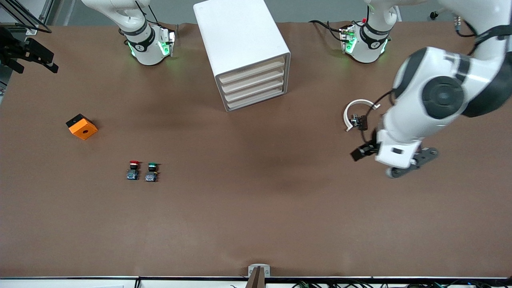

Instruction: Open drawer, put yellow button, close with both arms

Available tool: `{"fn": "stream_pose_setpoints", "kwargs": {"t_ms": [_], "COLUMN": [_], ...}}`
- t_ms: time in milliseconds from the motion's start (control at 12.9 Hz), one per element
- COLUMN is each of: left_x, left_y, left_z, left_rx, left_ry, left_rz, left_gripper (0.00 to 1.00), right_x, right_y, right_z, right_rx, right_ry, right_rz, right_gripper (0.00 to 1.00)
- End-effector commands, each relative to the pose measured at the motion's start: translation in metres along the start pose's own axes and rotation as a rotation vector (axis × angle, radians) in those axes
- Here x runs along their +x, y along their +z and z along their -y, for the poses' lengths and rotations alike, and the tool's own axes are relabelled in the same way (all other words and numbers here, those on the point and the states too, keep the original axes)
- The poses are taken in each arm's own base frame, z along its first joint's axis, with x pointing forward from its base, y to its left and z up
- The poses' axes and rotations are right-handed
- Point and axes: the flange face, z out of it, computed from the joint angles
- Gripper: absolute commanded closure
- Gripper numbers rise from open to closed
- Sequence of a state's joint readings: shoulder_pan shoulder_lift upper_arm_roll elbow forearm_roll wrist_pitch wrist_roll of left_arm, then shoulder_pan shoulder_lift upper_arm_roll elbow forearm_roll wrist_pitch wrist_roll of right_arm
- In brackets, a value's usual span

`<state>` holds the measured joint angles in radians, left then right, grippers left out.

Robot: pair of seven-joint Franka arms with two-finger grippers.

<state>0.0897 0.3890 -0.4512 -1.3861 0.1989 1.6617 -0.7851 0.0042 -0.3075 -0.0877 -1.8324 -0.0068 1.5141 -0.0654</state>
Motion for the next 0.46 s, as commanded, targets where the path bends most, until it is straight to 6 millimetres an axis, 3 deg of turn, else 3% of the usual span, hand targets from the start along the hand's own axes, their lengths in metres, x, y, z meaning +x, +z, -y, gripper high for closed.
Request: {"fn": "stream_pose_setpoints", "kwargs": {"t_ms": [0,232,386], "left_x": [0.018,0.016,0.018], "left_y": [-0.025,-0.057,-0.077], "left_z": [0.041,0.072,0.107], "left_rx": [0.003,0.015,0.027], "left_ry": [0.049,0.086,0.105], "left_rz": [-0.030,-0.058,-0.054], "left_gripper": [0.00,0.00,0.00], "right_x": [0.002,0.003,0.004], "right_y": [-0.014,-0.013,-0.014], "right_z": [-0.004,-0.003,-0.003], "right_rx": [-0.001,-0.001,-0.001], "right_ry": [0.026,0.026,0.027], "right_rz": [-0.007,0.007,0.004], "right_gripper": [0.00,0.00,0.00]}}
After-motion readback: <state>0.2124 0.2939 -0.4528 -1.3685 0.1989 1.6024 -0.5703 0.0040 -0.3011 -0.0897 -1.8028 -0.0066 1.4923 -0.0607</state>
